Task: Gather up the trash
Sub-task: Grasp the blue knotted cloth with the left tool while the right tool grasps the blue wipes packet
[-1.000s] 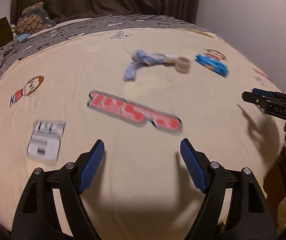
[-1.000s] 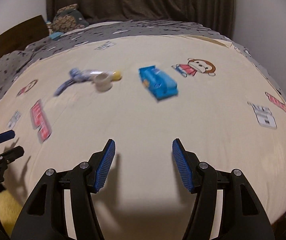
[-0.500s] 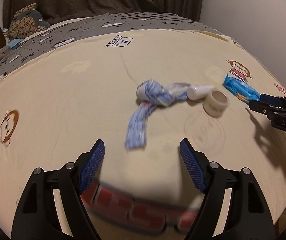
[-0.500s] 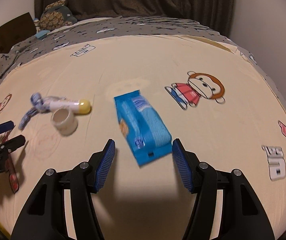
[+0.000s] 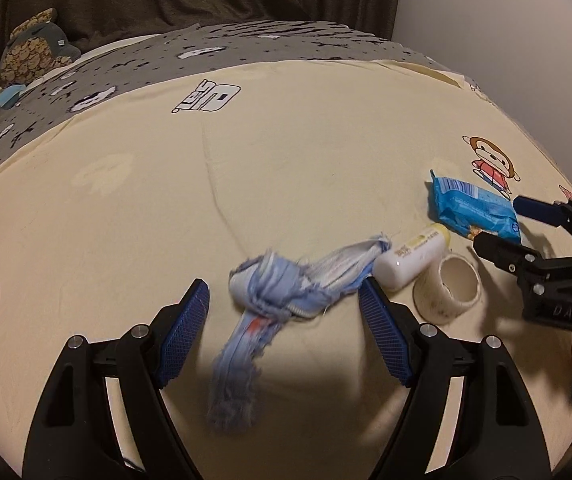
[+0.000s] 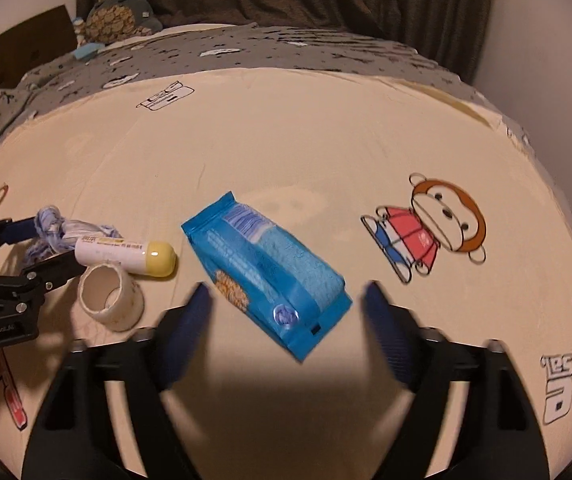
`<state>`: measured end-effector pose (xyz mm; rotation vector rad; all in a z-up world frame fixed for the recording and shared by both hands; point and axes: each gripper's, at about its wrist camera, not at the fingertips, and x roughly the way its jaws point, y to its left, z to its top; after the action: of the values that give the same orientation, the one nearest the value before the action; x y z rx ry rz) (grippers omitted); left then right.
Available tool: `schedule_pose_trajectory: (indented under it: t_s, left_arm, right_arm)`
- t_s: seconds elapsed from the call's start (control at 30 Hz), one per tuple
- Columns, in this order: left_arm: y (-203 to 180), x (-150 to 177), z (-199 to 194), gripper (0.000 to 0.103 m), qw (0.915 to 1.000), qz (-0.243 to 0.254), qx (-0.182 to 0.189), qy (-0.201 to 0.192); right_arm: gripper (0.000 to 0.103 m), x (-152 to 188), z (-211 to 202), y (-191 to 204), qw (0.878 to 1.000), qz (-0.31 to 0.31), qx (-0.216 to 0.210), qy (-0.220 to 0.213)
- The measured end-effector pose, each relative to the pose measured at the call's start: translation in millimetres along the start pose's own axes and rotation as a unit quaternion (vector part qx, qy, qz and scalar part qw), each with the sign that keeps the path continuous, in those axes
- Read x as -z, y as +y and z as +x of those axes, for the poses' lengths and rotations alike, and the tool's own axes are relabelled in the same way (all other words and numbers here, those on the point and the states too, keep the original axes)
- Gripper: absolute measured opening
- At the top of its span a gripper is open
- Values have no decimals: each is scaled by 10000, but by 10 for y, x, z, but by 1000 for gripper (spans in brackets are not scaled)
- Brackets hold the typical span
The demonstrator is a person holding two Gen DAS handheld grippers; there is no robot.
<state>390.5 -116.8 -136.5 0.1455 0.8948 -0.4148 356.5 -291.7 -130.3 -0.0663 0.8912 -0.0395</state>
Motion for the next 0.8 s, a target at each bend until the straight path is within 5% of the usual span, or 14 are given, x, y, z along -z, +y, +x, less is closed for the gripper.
schedule_pose_trajectory:
  t_s: [0.23, 0.27, 0.43, 0.5, 0.8]
  left_arm:
    - [17, -31, -11, 37, 10000, 39, 27, 30]
    - [24, -18, -25, 34, 10000, 51, 23, 29]
    - [61, 99, -136, 28, 10000, 14, 54, 28]
    - [64, 189, -221, 26, 10000, -29, 73, 35]
    - [-120, 738, -799, 24, 9999, -25, 140, -43]
  right_arm:
    - [82, -108, 162, 70, 9997, -217, -74, 73]
    - [73, -105, 181, 81, 9995, -240, -144, 116]
    - [62, -17, 80, 120, 9992, -284, -257, 130]
    - [49, 46, 23, 140, 9990, -318, -273, 144]
    - [31, 546, -544, 191, 9981, -362, -500, -3]
